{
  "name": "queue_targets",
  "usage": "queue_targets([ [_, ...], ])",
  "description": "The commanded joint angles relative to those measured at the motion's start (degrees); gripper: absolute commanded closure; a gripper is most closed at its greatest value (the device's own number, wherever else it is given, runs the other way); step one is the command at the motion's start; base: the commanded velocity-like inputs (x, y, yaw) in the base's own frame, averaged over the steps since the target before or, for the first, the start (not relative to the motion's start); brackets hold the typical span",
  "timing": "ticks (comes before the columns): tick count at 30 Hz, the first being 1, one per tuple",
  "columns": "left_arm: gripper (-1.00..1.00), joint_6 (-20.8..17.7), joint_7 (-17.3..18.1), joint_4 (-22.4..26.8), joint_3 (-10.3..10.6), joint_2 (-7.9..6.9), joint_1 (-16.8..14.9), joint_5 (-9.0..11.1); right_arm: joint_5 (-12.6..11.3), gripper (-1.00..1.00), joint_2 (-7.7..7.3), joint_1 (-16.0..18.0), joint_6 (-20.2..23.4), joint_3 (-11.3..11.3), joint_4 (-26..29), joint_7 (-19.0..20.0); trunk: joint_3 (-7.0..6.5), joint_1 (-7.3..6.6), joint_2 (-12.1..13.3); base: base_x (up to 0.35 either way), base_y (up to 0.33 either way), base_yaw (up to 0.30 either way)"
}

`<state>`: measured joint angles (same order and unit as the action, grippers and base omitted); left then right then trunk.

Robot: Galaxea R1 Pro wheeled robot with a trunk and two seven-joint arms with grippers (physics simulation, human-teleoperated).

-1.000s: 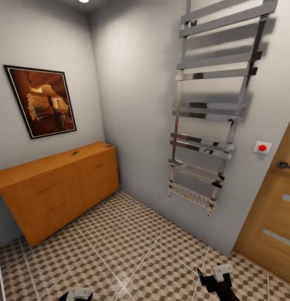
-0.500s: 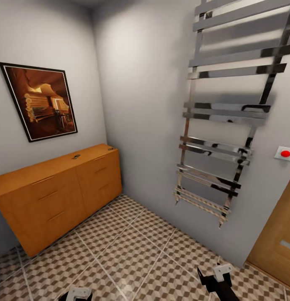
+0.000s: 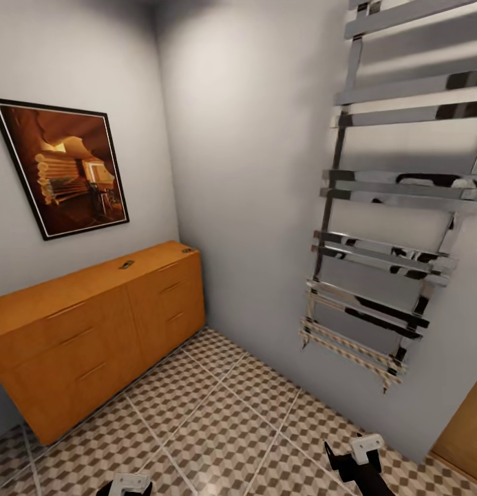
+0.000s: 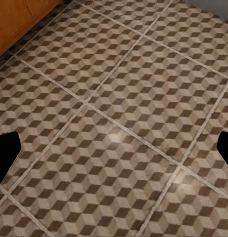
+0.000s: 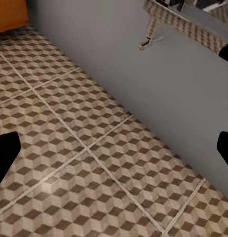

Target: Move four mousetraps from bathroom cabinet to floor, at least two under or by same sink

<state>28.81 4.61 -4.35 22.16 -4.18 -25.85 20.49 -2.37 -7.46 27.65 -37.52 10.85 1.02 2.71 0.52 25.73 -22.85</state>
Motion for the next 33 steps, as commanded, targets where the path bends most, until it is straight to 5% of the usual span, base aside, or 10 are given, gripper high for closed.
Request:
queue_targets([
  [1,-1.0,0.28,0.48,-0.22,0.25,0.01,-0.08,0.6,-0.27,-1.0,-0.01,0.04,-0.18,0.11,-0.06,0.28,0.06,0.06,-0.07,0.272,0.165,0.0],
  [33,-1.0,0.28,0.48,-0.22,0.25,0.04,-0.08,0.6,-0.27,-1.0,0.07,0.04,-0.09,0.13,-0.06,0.28,0.06,0.06,-0.07,0.263,0.17,0.0],
])
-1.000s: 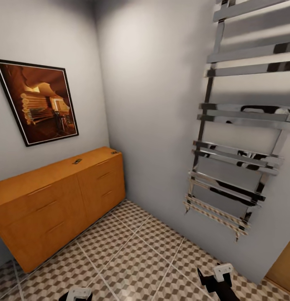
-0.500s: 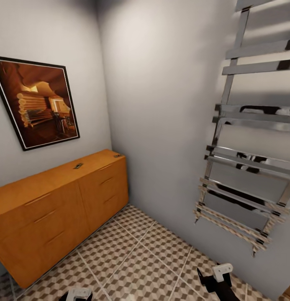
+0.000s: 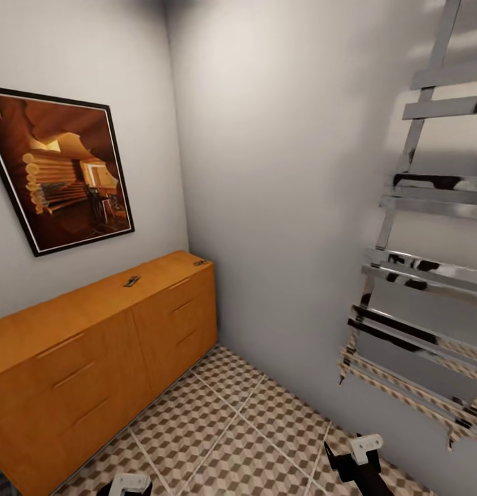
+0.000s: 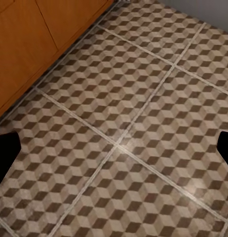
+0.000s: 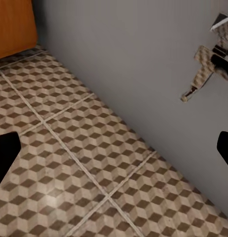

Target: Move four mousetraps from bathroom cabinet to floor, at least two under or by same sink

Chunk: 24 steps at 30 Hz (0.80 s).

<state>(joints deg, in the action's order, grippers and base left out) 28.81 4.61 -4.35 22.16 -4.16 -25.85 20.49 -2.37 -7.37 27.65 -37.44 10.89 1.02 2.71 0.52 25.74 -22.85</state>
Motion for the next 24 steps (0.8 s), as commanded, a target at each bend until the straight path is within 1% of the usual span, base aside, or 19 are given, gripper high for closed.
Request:
queue_targets([
  [1,-1.0,0.28,0.48,-0.22,0.25,0.01,-0.08,0.6,-0.27,-1.0,-0.01,0.04,-0.18,0.1,-0.06,0.28,0.06,0.05,-0.07,0.164,0.122,0.0],
  [9,-1.0,0.29,0.48,-0.22,0.25,0.02,-0.08,0.6,-0.27,-1.0,-0.01,0.04,-0.18,0.1,-0.06,0.28,0.06,0.05,-0.07,0.152,0.113,0.0],
  [21,-1.0,0.28,0.48,-0.22,0.25,0.02,-0.08,0.6,-0.27,-1.0,-0.01,0.04,-0.18,0.1,-0.06,0.28,0.06,0.05,-0.07,0.245,0.181,0.0],
  [24,-1.0,0.31,0.48,-0.22,0.25,0.01,-0.08,0.6,-0.27,-1.0,-0.01,0.04,-0.19,0.1,-0.06,0.28,0.06,0.05,-0.07,0.125,0.085,0.0],
])
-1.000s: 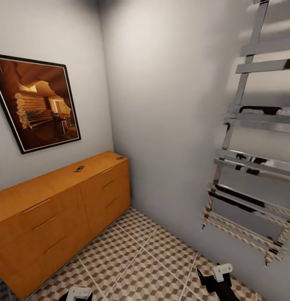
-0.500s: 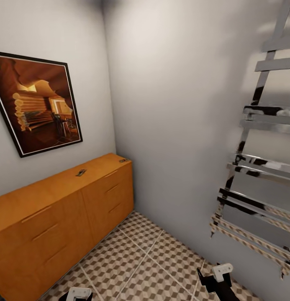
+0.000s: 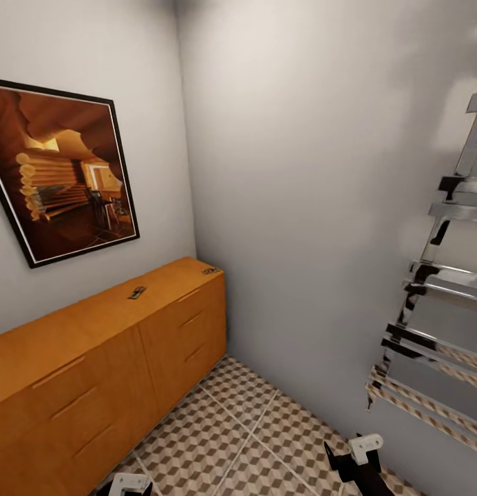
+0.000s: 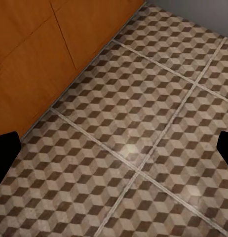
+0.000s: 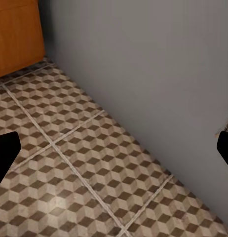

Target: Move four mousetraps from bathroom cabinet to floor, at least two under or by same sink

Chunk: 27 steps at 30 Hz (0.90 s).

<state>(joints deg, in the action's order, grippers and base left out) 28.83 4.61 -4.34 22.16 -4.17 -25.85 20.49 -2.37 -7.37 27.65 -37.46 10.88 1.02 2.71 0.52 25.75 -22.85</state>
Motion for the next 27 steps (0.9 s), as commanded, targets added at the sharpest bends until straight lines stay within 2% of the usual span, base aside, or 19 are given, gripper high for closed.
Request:
queue_targets([
  [1,-1.0,0.29,0.48,-0.23,0.25,0.01,-0.08,0.6,-0.27,-1.0,-0.01,0.03,-0.17,0.1,-0.05,0.28,0.06,0.04,-0.07,0.05,0.034,0.0],
  [9,-1.0,0.15,0.4,-0.12,0.21,-0.02,-0.08,0.6,-0.27,-1.0,-0.01,0.03,-0.18,0.1,-0.05,0.28,0.06,0.04,-0.07,0.003,0.002,0.0],
  [11,-1.0,-0.78,0.34,-0.01,0.13,0.12,-0.08,0.55,-0.27,-1.0,-0.01,0.03,-0.17,0.1,-0.05,0.28,0.06,0.04,-0.07,0.0,0.0,0.0],
  [13,-1.0,-3.43,0.28,0.11,0.04,0.63,-0.04,0.47,-0.27,-1.0,-0.01,0.03,-0.16,0.1,-0.05,0.28,0.06,0.04,-0.07,0.0,0.0,0.0],
  [15,-1.0,-10.66,0.28,1.44,-0.04,1.2,-0.01,0.35,-0.27,-1.0,-0.01,0.03,-0.16,0.1,-0.05,0.28,0.06,0.04,-0.07,0.0,0.0,0.0],
  [16,-1.0,-12.72,0.28,2.17,-0.06,1.28,-0.02,0.33,-0.27,-1.0,0.0,0.03,-0.16,0.1,-0.05,0.28,0.06,0.04,-0.07,0.0,0.0,0.0],
  [18,-1.0,-22.16,0.3,8.48,-0.08,1.35,-0.06,0.23,-0.27,-1.0,0.1,0.03,-0.16,0.1,-0.07,0.28,0.06,0.04,-0.07,0.0,0.0,0.0],
  [20,-1.0,-26.95,0.28,12.85,-0.09,1.17,-0.06,0.17,-0.27,-1.0,0.25,0.03,-0.16,0.1,-0.08,0.28,0.06,0.04,-0.07,0.0,0.0,0.0],
  [21,-1.0,-32.11,0.26,17.98,-0.1,0.84,-0.07,0.05,-0.27,-1.0,0.51,0.03,-0.16,0.1,-0.07,0.27,0.06,0.04,-0.07,0.0,0.0,0.0],
  [23,-1.0,-37.61,0.16,23.5,-0.1,0.55,-0.07,-0.25,-0.27,-1.0,0.78,0.03,-0.16,0.1,-0.06,0.24,0.06,0.04,-0.07,0.0,0.0,0.0],
  [25,-1.0,-49.0,-0.9,35.08,-0.14,0.25,-0.12,-1.52,-0.27,-1.0,1.09,0.03,-0.16,0.1,-0.07,0.16,0.06,0.04,-0.07,0.0,0.0,0.0],
  [26,-1.0,-51.83,-1.41,37.98,-0.15,0.21,-0.13,-1.99,-0.27,-1.0,1.13,0.03,-0.16,0.1,-0.08,0.15,0.06,0.04,-0.07,0.0,0.0,0.0],
  [27,-1.0,-57.32,-2.74,43.73,-0.18,0.15,-0.16,-3.0,-0.27,-1.0,1.19,0.03,-0.16,0.1,-0.09,0.13,0.06,0.04,-0.07,0.0,0.0,0.0],
])
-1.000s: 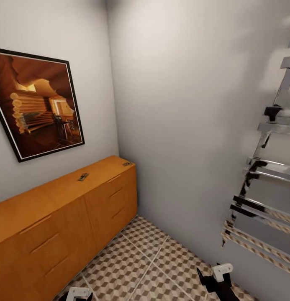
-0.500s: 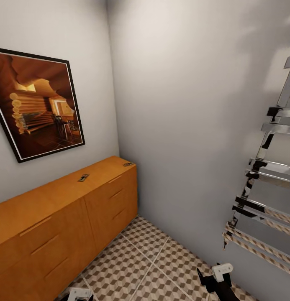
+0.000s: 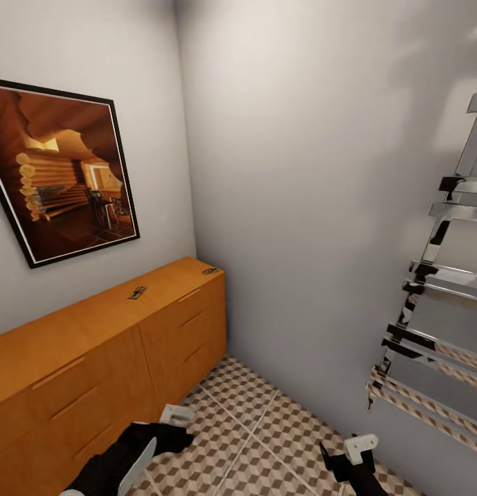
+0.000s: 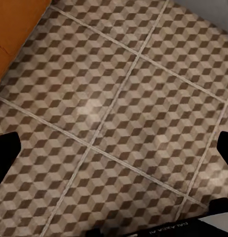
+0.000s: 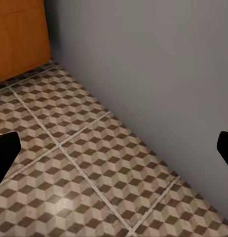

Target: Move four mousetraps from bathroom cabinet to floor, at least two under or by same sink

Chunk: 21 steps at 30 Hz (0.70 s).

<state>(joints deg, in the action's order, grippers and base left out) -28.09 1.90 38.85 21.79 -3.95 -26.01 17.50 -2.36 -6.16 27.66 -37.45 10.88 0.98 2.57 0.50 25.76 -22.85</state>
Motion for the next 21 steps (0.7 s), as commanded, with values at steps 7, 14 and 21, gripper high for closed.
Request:
queue_targets([
  [7,-1.0,-21.28,-6.03,22.47,-0.14,1.21,-1.53,-2.87,-0.27,-1.0,0.09,0.03,-0.17,0.11,-0.04,0.24,0.07,0.02,-0.07,0.0,0.0,0.0],
  [14,-1.0,-28.43,-9.29,27.7,-4.42,3.61,-14.35,-4.14,-0.27,-1.0,0.8,0.03,-0.15,0.11,-0.09,0.26,0.07,0.02,-0.07,0.0,0.0,0.0],
  [21,-1.0,-29.23,-9.92,29.93,-8.36,3.74,-24.4,-7.95,-0.27,-1.0,1.2,0.03,-0.14,0.11,-0.1,0.24,0.07,0.02,-0.07,0.0,0.0,0.0],
])
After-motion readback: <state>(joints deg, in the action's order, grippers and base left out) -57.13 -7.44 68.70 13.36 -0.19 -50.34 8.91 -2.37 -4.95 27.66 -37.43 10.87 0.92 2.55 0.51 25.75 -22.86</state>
